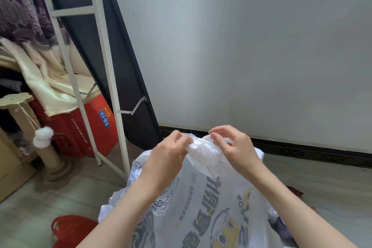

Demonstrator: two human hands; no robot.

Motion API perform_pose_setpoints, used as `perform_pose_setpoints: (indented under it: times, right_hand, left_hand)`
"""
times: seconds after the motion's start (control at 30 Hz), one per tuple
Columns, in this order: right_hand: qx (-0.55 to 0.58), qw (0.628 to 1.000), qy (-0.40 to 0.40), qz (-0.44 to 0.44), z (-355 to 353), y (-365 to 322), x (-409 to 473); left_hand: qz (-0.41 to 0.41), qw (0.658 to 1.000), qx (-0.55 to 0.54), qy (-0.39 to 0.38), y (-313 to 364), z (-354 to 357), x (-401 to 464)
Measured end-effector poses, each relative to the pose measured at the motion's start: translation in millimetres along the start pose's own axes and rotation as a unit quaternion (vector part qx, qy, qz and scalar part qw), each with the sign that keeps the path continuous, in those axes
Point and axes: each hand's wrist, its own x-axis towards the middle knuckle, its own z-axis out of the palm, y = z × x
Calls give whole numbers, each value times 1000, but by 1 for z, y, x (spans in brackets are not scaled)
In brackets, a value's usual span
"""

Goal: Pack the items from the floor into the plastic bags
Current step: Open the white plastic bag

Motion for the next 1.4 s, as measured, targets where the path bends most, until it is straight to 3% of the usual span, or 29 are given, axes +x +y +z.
perform_pose_setpoints:
  times: [0.1,0.17,0.23,0.3,0.4,0.57,0.77,0.83,0.97,1.1,1.17,1.27,1.33,1.4]
  right_hand:
    - [-115,987,-7,-109,-3,0,-6]
    - [-252,954,-4,-162,3,3,-10]
    - [-367,915,3,-166,10,7,-10]
    - [-391,908,25,-145,14,9,-5]
    - [-380,913,75,-131,13,10,1]
    - [-231,971,54,40,-6,19,8]
    - [-2,990,40,135,-3,19,17]
    - [60,987,37,141,-1,15,18]
    - [122,986,1,110,3,1,16]
    - [165,981,-37,95,4,-6,12]
    - [142,983,-73,93,1,-3,8]
    - [-74,986,-133,69,-1,7,4]
    - [-184,976,-115,29,0,11,4]
    - [-148,984,-68,75,-5,13,7]
  left_hand:
    - [-74,997,1,21,-9,-7,1]
    - [-127,991,-23,37,-11,-14,2]
    - [-167,984,-59,24,-11,-18,2]
    - [-183,979,-88,2,-14,-19,1]
    - [-183,975,-123,-21,-19,-24,-1]
    - [-154,968,-187,-62,-22,-31,-3]
    - [-176,981,-81,-11,-34,-27,-3]
    - [-111,993,-23,19,-26,-25,-3]
    - [41,999,30,1,5,-11,8]
    - [42,996,14,79,12,-7,13]
    - [4,995,-4,99,2,-9,11]
    - [-65,991,-15,116,-15,-16,6]
    - [-94,988,-25,124,-22,-20,4]
    - [-131,982,-49,130,-30,-26,2]
